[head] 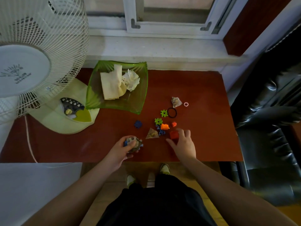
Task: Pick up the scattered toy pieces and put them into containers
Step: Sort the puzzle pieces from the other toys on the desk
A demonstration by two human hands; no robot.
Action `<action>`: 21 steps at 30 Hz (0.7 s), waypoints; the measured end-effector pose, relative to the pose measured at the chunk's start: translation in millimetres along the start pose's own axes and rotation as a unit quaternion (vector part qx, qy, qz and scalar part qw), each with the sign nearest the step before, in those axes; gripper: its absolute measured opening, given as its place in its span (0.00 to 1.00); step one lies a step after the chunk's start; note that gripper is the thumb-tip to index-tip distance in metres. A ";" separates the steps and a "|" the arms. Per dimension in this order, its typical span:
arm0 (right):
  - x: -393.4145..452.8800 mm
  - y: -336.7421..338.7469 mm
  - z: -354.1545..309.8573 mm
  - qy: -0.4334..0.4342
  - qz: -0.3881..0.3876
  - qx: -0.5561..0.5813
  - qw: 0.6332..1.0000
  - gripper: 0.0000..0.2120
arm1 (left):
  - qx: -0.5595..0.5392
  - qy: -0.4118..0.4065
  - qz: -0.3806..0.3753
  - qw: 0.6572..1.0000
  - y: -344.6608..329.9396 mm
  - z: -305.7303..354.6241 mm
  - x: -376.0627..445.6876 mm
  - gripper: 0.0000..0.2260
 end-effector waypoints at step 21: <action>76.2 48.2 -5.3 -0.111 -0.153 0.313 0.931 0.17 | -0.041 -0.044 0.095 0.994 -38.4 -9.7 -6.2 0.09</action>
Point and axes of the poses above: each hand's wrist, its own x-axis towards the middle knuckle, its own y-axis out of the back of the hand, z = x × y, the point moved 1 cm from there along x, towards the middle knuckle, and after that the axes turned 7 degrees about -y, right-handed, at the moved point
